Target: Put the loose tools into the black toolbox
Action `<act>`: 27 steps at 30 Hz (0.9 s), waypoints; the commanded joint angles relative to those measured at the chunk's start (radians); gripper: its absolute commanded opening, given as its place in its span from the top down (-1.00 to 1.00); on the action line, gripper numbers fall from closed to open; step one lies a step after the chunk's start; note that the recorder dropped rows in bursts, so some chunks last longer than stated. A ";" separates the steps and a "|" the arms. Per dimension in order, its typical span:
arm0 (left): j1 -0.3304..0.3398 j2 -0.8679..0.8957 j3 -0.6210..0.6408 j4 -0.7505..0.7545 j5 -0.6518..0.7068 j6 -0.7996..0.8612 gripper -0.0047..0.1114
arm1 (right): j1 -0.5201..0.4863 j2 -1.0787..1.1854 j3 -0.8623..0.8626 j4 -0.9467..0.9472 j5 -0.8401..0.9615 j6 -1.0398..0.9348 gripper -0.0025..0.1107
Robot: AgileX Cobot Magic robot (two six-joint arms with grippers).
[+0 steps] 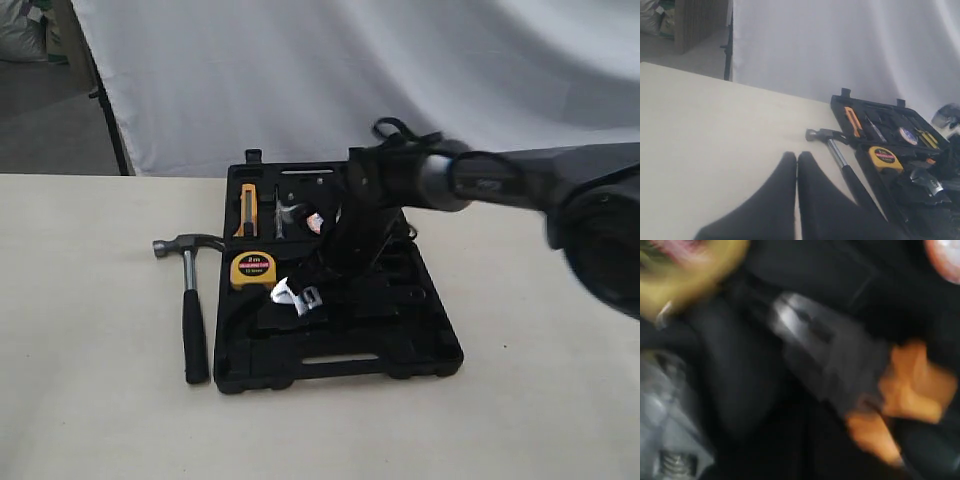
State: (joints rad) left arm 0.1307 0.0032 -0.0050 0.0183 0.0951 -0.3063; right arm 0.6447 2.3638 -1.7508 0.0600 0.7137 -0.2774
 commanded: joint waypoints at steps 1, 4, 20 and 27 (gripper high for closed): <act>0.025 -0.003 -0.003 0.004 -0.007 -0.005 0.91 | -0.035 0.135 0.021 0.048 0.115 -0.049 0.95; 0.025 -0.003 -0.003 0.004 -0.007 -0.005 0.91 | -0.038 0.055 -0.005 0.093 0.113 -0.078 0.95; 0.025 -0.003 -0.003 0.004 -0.007 -0.005 0.91 | -0.014 -0.269 0.021 0.100 0.125 -0.093 0.95; 0.025 -0.003 -0.003 0.004 -0.007 -0.005 0.91 | -0.014 -0.185 0.121 0.100 0.078 -0.102 0.95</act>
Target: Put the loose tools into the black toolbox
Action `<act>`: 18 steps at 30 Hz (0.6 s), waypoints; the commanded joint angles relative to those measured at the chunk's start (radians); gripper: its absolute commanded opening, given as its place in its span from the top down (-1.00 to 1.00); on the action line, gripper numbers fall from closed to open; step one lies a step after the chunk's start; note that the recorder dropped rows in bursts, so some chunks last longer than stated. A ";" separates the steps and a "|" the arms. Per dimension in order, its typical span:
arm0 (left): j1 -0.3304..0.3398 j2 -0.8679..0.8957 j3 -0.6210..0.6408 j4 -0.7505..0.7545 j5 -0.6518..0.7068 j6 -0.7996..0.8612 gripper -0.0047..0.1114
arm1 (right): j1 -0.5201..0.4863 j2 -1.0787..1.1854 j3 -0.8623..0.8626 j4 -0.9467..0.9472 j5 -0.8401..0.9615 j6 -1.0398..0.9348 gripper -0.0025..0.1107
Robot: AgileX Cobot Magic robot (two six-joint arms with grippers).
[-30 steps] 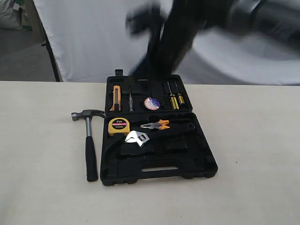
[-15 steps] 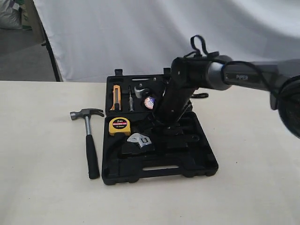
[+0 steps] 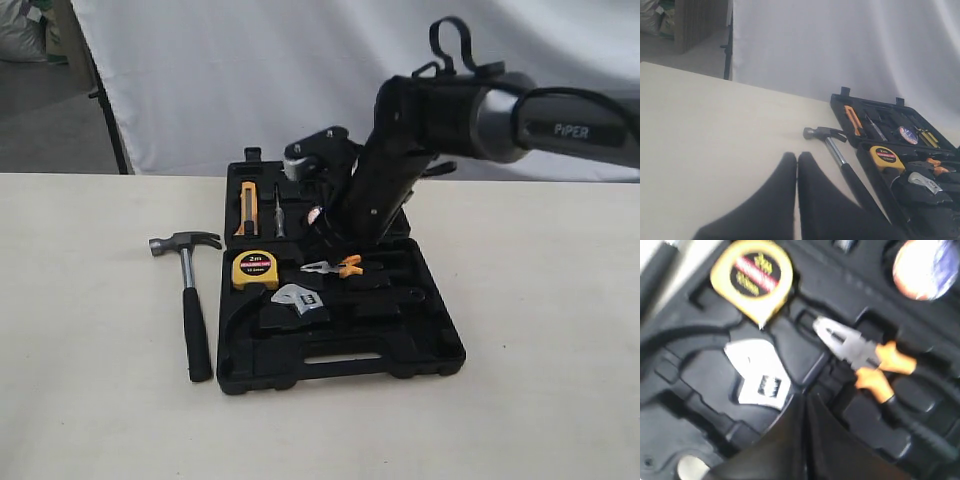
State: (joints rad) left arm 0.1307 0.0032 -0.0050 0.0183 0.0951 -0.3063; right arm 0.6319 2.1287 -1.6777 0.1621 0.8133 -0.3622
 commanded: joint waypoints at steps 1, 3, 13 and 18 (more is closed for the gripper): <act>0.025 -0.003 -0.003 0.004 -0.007 -0.005 0.91 | -0.002 0.068 0.055 -0.002 -0.024 -0.020 0.95; 0.025 -0.003 -0.003 0.004 -0.007 -0.005 0.91 | -0.002 0.103 0.061 -0.002 -0.024 -0.020 0.95; 0.025 -0.003 -0.003 0.004 -0.007 -0.005 0.91 | -0.002 0.102 0.061 -0.004 -0.022 -0.020 0.95; 0.025 -0.003 -0.003 0.004 -0.007 -0.005 0.91 | -0.002 0.034 0.061 0.005 -0.022 -0.020 0.95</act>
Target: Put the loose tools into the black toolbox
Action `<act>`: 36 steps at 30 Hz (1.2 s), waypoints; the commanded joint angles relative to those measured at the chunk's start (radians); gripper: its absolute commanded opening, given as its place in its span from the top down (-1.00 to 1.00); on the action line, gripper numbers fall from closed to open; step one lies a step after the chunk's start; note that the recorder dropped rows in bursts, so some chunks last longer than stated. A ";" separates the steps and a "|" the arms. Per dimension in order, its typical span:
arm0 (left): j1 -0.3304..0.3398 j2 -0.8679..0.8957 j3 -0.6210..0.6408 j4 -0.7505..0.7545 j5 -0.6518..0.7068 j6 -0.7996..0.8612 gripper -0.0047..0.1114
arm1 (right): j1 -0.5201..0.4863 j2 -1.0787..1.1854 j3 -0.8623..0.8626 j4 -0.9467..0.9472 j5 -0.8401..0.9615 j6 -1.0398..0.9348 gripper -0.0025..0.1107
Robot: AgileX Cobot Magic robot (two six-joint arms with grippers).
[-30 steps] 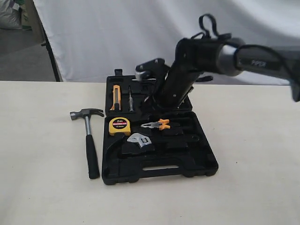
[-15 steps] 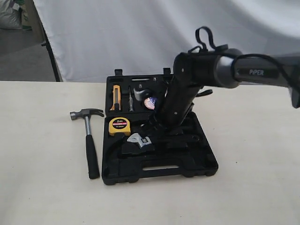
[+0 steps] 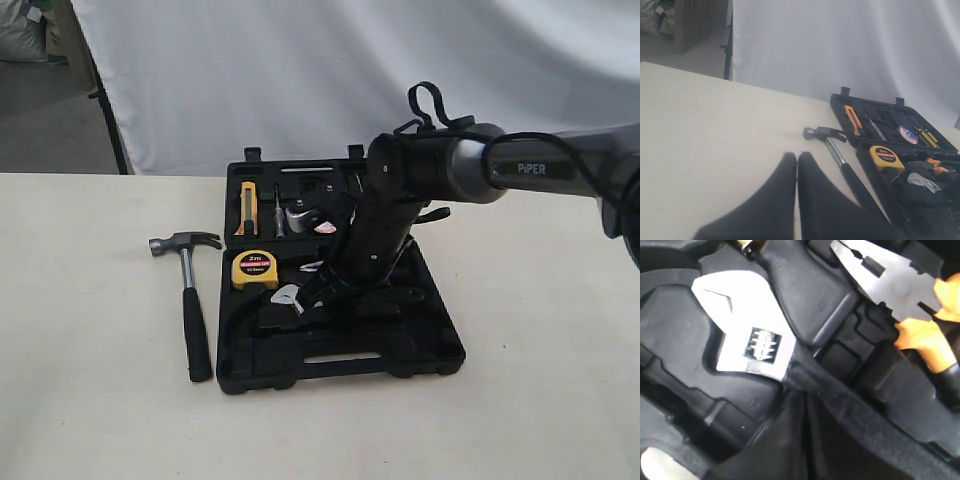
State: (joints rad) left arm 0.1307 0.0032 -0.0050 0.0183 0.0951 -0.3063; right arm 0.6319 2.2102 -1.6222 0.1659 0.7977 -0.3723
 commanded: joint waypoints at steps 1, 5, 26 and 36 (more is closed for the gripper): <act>0.025 -0.003 -0.003 0.004 -0.007 -0.005 0.91 | -0.002 -0.065 0.005 0.009 -0.008 -0.010 0.95; 0.025 -0.003 -0.003 0.004 -0.007 -0.005 0.91 | 0.014 -0.111 0.005 0.128 -0.066 -0.010 0.95; 0.025 -0.003 -0.003 0.004 -0.007 -0.005 0.91 | 0.329 -0.097 0.007 0.201 -0.297 -0.057 0.78; 0.025 -0.003 -0.003 0.004 -0.007 -0.005 0.91 | 0.340 -0.097 0.007 0.198 -0.302 -0.044 -0.05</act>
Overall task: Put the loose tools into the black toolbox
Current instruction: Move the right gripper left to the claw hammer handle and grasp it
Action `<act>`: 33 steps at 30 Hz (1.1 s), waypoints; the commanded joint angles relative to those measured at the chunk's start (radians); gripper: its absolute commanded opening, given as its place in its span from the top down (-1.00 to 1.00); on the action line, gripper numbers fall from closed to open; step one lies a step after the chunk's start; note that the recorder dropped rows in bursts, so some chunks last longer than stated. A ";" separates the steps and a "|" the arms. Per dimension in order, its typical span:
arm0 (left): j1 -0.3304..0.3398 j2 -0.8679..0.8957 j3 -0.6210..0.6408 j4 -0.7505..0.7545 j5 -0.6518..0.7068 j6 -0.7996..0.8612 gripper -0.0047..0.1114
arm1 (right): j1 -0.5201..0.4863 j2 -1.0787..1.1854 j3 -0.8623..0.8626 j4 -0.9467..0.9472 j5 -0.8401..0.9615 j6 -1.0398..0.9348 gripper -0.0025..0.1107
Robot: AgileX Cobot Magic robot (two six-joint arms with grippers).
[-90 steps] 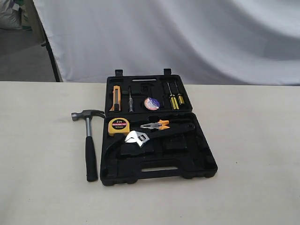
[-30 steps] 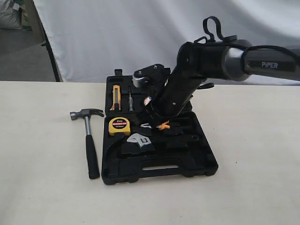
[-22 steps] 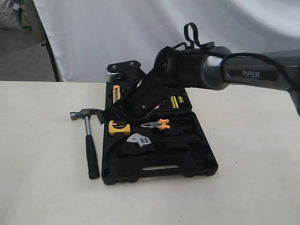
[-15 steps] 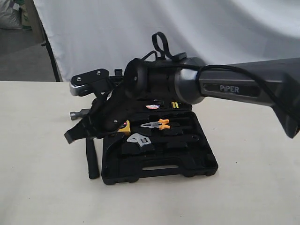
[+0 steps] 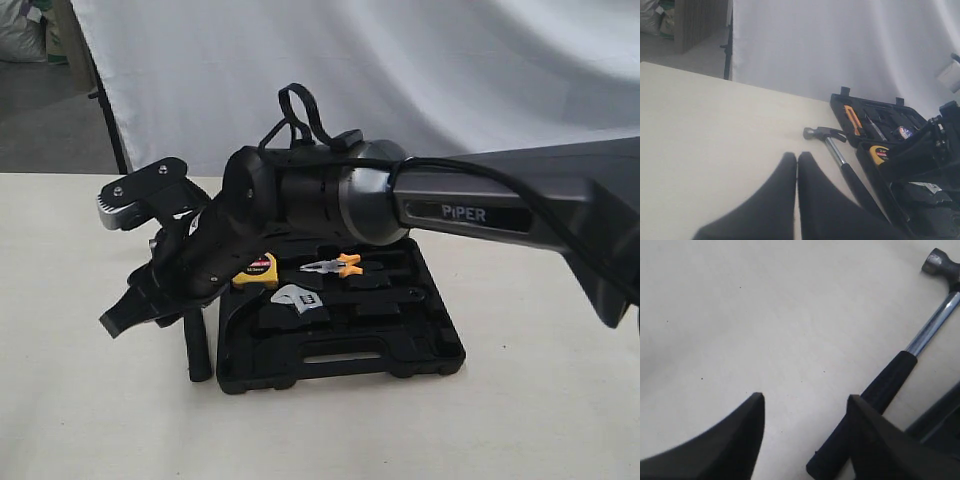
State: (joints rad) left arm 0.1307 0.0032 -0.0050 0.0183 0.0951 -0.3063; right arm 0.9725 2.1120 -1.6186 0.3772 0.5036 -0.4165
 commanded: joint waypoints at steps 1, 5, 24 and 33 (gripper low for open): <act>0.025 -0.003 -0.003 0.004 -0.007 -0.005 0.91 | 0.005 0.003 0.004 -0.013 -0.008 0.000 -0.08; 0.025 -0.003 -0.003 0.004 -0.007 -0.005 0.91 | 0.009 0.021 0.004 -0.013 -0.015 0.000 -0.23; 0.025 -0.003 -0.003 0.004 -0.007 -0.005 0.91 | 0.012 0.167 -0.215 -0.076 0.046 0.000 -0.24; 0.025 -0.003 -0.003 0.004 -0.007 -0.005 0.91 | -0.030 0.295 -0.379 -0.193 0.034 0.149 -0.24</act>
State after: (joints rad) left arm 0.1307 0.0032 -0.0050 0.0183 0.0951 -0.3063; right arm 0.9612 2.3832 -1.9421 0.2051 0.5484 -0.3077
